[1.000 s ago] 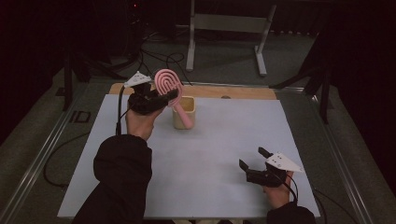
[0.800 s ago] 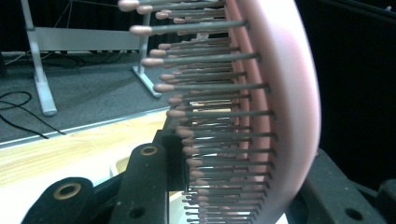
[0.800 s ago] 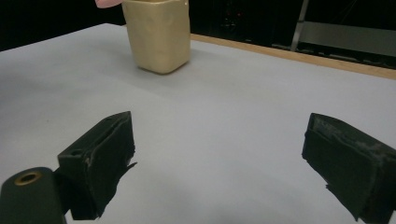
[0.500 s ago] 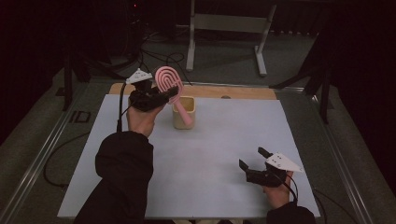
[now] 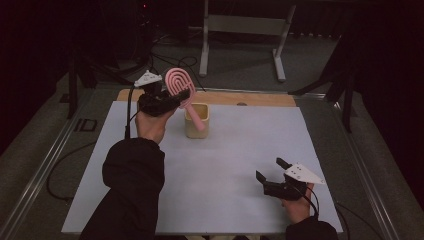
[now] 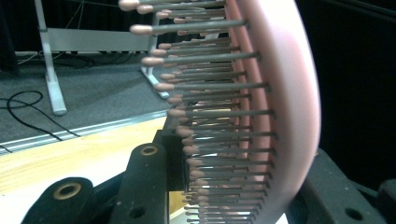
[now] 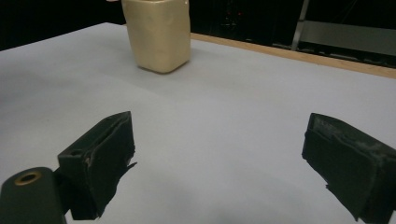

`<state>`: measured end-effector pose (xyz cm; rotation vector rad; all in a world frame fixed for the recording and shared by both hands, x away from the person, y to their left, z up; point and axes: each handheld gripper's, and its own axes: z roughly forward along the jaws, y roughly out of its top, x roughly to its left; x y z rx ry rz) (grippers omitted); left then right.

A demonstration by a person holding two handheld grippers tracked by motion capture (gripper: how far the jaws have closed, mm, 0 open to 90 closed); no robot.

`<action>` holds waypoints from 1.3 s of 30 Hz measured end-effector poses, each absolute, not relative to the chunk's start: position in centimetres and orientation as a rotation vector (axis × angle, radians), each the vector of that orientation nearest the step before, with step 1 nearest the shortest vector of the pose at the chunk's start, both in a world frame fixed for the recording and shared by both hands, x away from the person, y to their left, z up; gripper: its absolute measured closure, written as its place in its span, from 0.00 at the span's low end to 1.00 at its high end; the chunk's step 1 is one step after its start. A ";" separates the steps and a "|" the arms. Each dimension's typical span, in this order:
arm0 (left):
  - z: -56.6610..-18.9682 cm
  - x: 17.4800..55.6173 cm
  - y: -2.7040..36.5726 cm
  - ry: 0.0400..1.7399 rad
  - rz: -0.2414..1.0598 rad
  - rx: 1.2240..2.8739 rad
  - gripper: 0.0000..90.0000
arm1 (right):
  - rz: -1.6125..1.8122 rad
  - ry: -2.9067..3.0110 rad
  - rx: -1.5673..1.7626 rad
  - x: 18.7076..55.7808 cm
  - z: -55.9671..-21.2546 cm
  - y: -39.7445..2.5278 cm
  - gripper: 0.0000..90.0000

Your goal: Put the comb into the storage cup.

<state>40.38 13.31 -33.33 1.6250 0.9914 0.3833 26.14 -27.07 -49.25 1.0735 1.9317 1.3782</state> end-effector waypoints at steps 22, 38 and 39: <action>-33.0 41.4 13.6 1.022 0.413 1.596 0.71 | 1.381 1.930 1.073 26.1 -49.2 -27.1 0.10; -32.8 42.3 13.5 1.033 0.441 1.594 0.71 | 1.385 1.929 1.076 26.1 -49.2 -27.2 0.10; -32.8 42.4 13.5 1.033 0.441 1.595 0.71 | 1.385 1.929 1.076 26.1 -49.2 -27.2 0.10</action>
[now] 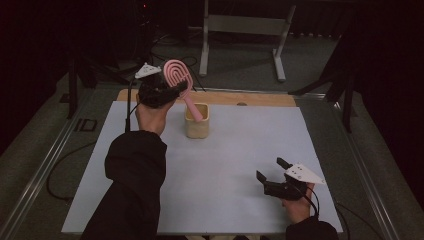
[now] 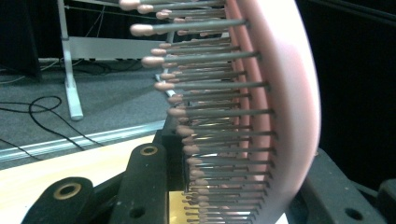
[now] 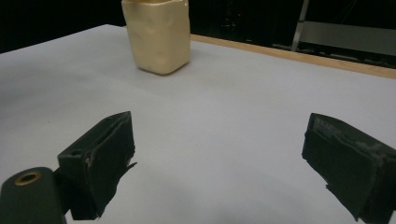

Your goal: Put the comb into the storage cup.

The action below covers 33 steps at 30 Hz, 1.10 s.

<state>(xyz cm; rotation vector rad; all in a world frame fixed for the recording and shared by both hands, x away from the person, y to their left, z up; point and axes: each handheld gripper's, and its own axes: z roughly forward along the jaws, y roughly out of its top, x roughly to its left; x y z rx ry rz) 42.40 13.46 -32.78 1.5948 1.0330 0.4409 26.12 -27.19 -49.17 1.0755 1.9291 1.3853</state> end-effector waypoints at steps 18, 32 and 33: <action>-33.0 43.5 13.6 1.069 0.457 1.564 0.71 | 1.388 1.929 1.077 26.2 -49.2 -27.2 0.10; -33.6 44.1 13.3 1.100 0.468 1.536 0.71 | 1.393 1.925 1.079 26.1 -49.1 -27.3 0.10; -33.6 44.1 13.3 1.100 0.468 1.536 0.71 | 1.393 1.925 1.079 26.1 -49.1 -27.3 0.10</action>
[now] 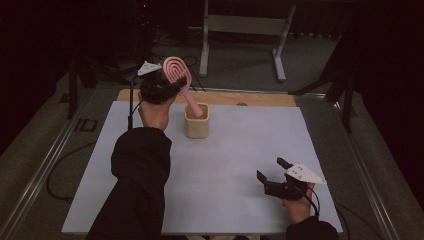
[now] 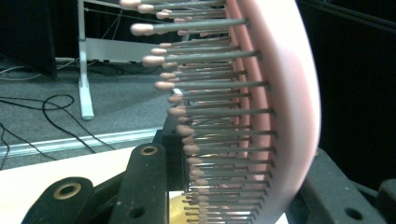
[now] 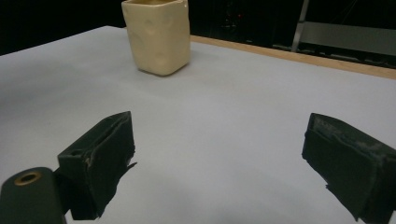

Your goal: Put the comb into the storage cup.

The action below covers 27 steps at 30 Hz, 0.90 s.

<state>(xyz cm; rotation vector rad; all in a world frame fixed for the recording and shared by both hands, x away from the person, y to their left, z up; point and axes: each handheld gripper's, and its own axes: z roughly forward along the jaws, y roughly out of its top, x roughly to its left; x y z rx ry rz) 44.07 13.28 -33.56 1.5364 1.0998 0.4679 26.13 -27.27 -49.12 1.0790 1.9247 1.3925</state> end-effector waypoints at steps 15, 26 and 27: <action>-34.1 44.4 12.6 1.114 0.486 1.535 0.71 | 1.395 1.923 1.080 26.1 -49.1 -27.3 0.10; -34.6 44.7 12.2 1.123 0.486 1.539 0.71 | 1.397 1.923 1.080 26.1 -49.1 -27.3 0.10; -34.6 44.7 12.2 1.124 0.485 1.538 0.71 | 1.396 1.924 1.079 26.1 -49.1 -27.3 0.10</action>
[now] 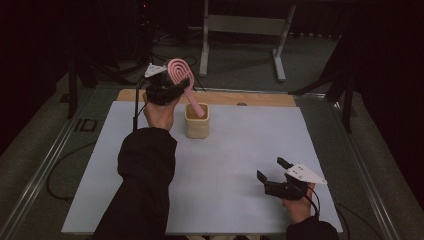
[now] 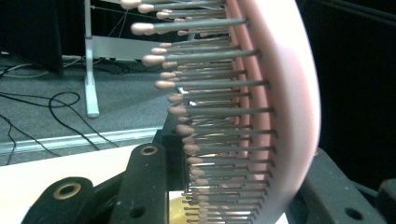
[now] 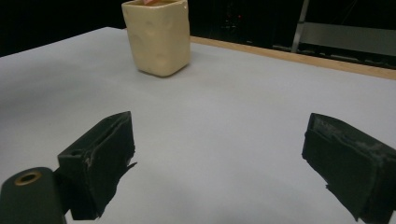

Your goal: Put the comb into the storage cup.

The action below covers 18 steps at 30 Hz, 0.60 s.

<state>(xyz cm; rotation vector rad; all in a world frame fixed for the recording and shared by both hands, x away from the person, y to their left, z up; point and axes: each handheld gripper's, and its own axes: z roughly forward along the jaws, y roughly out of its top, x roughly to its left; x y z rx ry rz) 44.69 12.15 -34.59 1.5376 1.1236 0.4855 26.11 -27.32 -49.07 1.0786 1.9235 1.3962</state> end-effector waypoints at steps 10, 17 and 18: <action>-34.9 44.8 11.8 1.125 0.484 1.543 0.71 | 1.395 1.922 1.079 26.1 -49.1 -27.3 0.10; -35.2 44.9 11.4 1.125 0.486 1.546 0.71 | 1.396 1.921 1.079 26.1 -49.1 -27.4 0.10; -35.2 44.9 11.4 1.123 0.485 1.548 0.71 | 1.396 1.921 1.077 26.1 -49.1 -27.4 0.10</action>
